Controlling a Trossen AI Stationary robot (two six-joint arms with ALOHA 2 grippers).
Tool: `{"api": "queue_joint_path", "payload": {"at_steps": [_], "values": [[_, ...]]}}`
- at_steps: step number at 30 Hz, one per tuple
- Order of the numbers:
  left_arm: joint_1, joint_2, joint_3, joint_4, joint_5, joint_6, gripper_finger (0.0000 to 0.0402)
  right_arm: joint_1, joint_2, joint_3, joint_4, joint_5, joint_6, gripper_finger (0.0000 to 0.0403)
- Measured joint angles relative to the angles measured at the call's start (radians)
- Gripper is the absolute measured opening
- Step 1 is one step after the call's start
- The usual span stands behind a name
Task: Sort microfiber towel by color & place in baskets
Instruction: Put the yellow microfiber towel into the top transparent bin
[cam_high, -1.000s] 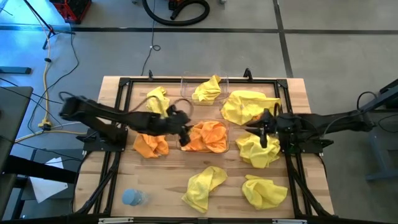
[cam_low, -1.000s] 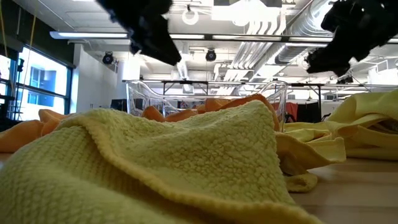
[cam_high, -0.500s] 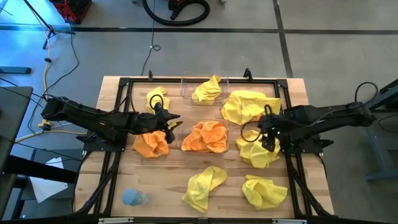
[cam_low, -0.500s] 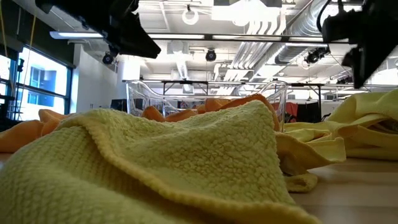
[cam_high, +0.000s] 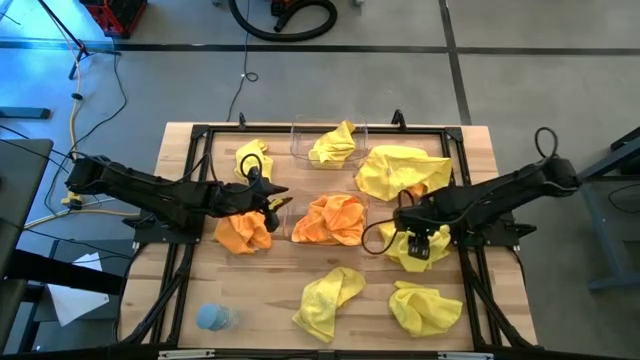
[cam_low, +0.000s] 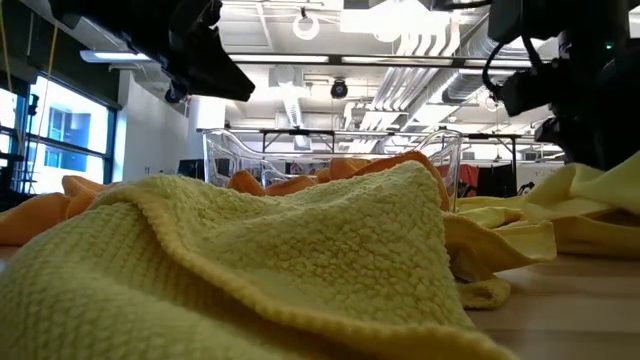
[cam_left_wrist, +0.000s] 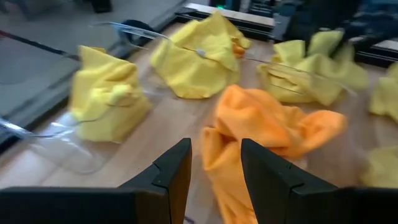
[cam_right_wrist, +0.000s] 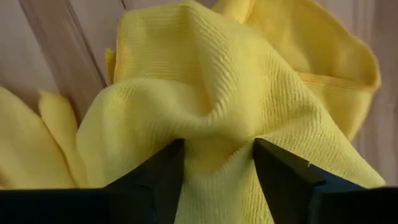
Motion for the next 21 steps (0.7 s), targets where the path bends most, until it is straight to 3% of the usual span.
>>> {"api": "queue_joint_path", "payload": {"at_steps": [3, 7, 9, 12, 21], "values": [[-0.007, 0.0, 0.0, 0.002, 0.061, -0.006, 0.0126, 0.011, 0.043, 0.0, 0.019, -0.001, 0.007, 0.014], [-0.02, 0.0, 0.0, -0.003, 0.124, -0.023, 0.0126, 0.014, 0.072, 0.0, 0.071, -0.002, 0.068, 0.0041], [-0.031, 0.0, 0.0, -0.003, 0.135, -0.04, 0.0126, 0.014, 0.074, 0.0, 0.098, -0.003, 0.115, 0.0012], [-0.047, 0.0, 0.0, -0.004, 0.14, -0.056, 0.0126, 0.017, 0.069, 0.0, 0.129, -0.001, 0.183, 0.0022], [-0.058, -0.009, -0.001, -0.004, 0.139, -0.019, 0.0126, 0.023, 0.066, 0.0, 0.168, 0.055, 0.18, 0.0006]]}}
